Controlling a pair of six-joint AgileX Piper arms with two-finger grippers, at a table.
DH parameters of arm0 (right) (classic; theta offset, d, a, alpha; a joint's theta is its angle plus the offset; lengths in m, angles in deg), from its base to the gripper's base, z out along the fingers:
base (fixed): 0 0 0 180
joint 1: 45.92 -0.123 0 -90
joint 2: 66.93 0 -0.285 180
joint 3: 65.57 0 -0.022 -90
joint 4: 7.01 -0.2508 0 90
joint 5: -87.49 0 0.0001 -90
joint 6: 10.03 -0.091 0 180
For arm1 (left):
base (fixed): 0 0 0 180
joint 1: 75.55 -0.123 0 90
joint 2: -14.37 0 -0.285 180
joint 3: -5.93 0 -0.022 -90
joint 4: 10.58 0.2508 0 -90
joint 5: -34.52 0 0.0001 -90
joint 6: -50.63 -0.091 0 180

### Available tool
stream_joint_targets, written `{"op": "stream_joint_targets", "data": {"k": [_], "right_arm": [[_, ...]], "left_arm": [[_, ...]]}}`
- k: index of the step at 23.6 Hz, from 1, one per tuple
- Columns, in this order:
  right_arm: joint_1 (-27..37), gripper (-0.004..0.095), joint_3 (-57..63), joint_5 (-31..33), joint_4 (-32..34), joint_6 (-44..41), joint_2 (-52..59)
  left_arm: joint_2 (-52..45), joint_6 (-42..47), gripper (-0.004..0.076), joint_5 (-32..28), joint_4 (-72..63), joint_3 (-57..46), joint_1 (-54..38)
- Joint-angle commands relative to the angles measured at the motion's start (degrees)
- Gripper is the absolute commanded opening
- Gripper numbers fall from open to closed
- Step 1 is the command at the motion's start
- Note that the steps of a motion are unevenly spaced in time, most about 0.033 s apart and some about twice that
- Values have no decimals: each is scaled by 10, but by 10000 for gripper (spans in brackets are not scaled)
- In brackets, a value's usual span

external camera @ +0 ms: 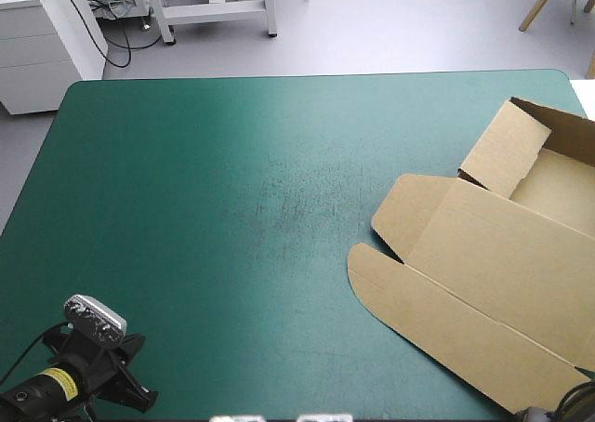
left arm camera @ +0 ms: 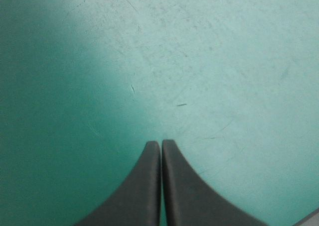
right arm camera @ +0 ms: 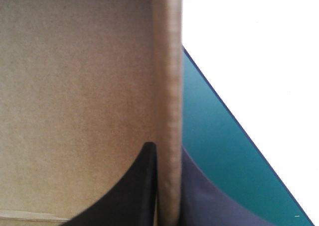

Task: Fold the box

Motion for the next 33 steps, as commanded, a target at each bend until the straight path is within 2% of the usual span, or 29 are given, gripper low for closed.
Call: {"op": "stream_joint_targets", "data": {"k": [1, 3, 5, 11, 22, 25, 28, 30, 32, 33], "right_arm": [[6, 292, 3, -11, -1, 0, 34], [6, 471, 13, -14, 0, 25, 34], [6, 541, 14, -9, 0, 25, 34], [6, 540, 14, -9, -21, 23, 42], [5, 530, 14, -9, -49, 29, 126], [5, 495, 14, -9, -71, 29, 148], [5, 365, 14, -9, -159, 36, 182], [-4, 241, 14, -9, -224, 75, 212], [-38, 130, 14, -9, -219, 88, 252], [-54, 107, 14, -9, -211, 88, 266]], "left_arm": [[5, 7, -10, -32, 0, 14, 4], [6, 7, -10, -32, 0, 14, 4], [6, 7, -10, -32, 0, 14, 4], [6, 7, -10, -32, 0, 14, 4], [6, 7, -10, -32, 0, 14, 4], [6, 7, -10, -32, 0, 14, 4], [6, 7, -10, -32, 0, 14, 4], [6, 7, -10, -32, 0, 14, 4], [6, 7, -10, -32, 0, 14, 4], [6, 7, -10, -32, 0, 14, 4]]}}
